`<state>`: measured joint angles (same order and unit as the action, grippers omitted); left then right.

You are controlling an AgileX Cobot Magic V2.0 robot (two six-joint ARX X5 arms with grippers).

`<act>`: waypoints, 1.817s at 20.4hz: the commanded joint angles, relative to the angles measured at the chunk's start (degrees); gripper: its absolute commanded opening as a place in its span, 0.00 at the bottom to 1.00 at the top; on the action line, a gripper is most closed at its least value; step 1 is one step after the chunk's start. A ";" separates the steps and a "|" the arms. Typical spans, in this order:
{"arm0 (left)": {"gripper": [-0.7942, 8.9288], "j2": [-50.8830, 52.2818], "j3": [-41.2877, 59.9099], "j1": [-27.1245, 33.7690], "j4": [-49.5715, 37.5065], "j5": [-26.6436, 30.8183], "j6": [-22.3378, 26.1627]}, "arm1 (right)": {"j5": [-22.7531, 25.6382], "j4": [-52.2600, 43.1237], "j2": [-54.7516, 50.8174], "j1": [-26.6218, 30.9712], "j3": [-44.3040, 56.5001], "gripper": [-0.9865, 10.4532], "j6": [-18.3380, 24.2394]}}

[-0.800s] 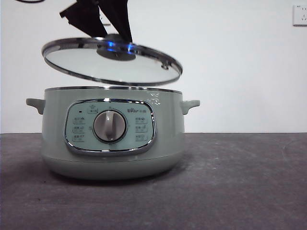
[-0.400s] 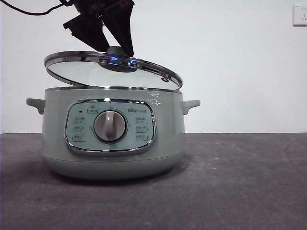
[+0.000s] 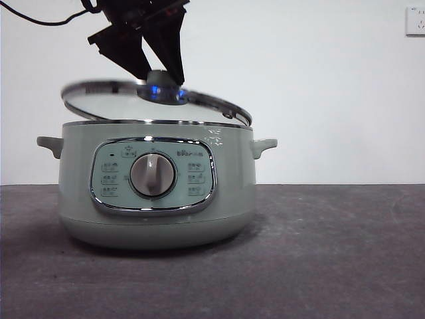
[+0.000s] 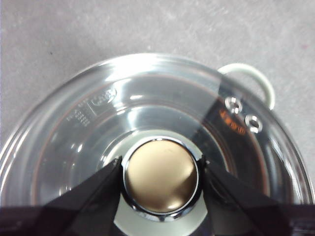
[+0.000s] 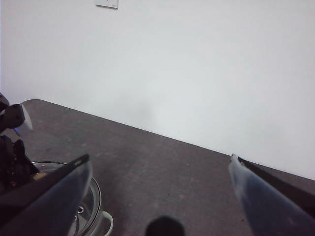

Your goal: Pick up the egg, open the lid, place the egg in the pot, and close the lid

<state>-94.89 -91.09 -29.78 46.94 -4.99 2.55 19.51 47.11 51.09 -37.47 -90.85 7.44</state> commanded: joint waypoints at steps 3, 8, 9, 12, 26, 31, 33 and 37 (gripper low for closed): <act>0.07 -1.84 -0.98 -0.15 -0.55 0.24 0.46 | -0.07 -0.17 -0.15 -0.04 0.15 0.50 -0.48; 0.07 -2.10 -0.98 -0.15 0.13 0.28 0.42 | -0.11 0.26 -0.15 -0.09 0.15 0.50 -0.48; 0.07 -2.10 -0.98 -0.15 0.63 0.28 0.37 | -0.11 0.48 -0.15 -0.09 0.15 0.50 -0.48; 0.09 -2.10 -0.98 -0.15 2.25 0.28 0.24 | -1.11 1.90 -0.07 -0.09 0.15 0.50 -0.50; 0.60 -1.42 -1.31 -0.15 2.45 0.22 0.00 | -21.90 19.58 3.61 -0.09 0.15 0.50 -4.24; 0.60 1.16 -1.60 -0.15 3.13 0.15 0.00 | -26.60 24.09 5.81 -0.09 0.15 0.50 -4.20; 0.60 2.34 -3.02 -0.15 6.16 0.07 0.00 | -27.58 25.40 6.67 -0.09 0.15 0.50 -4.17; 0.60 6.69 -8.07 -0.17 18.49 -5.18 0.09 | -28.61 28.61 8.50 -0.09 0.15 0.50 -3.93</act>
<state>-88.09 -99.29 -29.78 65.28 -9.89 2.52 -8.99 75.90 59.57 -37.47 -90.85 3.79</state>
